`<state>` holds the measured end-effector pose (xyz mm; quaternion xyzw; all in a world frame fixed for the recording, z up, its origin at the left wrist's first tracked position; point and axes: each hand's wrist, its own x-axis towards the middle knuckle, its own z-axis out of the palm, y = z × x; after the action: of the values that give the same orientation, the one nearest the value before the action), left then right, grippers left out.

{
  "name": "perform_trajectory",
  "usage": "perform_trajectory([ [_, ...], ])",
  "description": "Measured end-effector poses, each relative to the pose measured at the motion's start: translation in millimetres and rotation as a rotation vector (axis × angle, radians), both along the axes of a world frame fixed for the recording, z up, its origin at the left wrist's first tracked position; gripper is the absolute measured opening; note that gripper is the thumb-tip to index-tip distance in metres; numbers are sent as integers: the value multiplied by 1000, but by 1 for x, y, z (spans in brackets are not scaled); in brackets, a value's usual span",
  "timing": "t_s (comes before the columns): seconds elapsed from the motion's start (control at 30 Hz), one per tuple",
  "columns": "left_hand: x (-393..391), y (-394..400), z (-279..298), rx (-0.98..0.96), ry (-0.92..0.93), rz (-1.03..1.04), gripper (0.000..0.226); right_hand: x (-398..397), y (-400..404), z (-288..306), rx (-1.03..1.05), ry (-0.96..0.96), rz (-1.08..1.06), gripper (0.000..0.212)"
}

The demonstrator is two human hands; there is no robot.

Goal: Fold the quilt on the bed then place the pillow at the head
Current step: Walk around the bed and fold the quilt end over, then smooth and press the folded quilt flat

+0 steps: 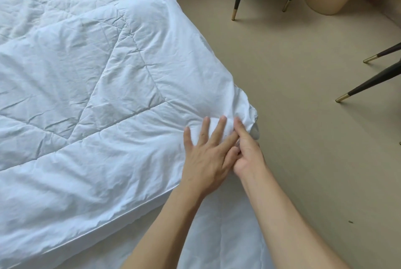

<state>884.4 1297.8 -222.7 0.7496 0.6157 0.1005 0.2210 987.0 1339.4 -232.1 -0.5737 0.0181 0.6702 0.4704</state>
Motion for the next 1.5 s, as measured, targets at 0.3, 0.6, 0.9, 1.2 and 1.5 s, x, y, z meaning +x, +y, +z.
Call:
perform_trajectory([
  [0.3, -16, 50, 13, -26, 33, 411, 69, 3, -8, -4, 161, 234, -40, 61],
  [0.6, -4, 47, 7, -133, -78, 496, 70, -14, -11, 15, 177, 283, -151, 70],
  [0.9, -73, 23, 116, 112, -903, 560, 82, -98, -32, 133, 620, 60, 1, 73],
  [1.2, -323, -114, 193, 429, -1237, 733, 62, -357, -161, 219, 875, -55, 290, 33],
  [1.5, -623, -344, 131, 447, -1737, 1136, 29, -651, -361, 181, 1097, -400, 930, 15],
])
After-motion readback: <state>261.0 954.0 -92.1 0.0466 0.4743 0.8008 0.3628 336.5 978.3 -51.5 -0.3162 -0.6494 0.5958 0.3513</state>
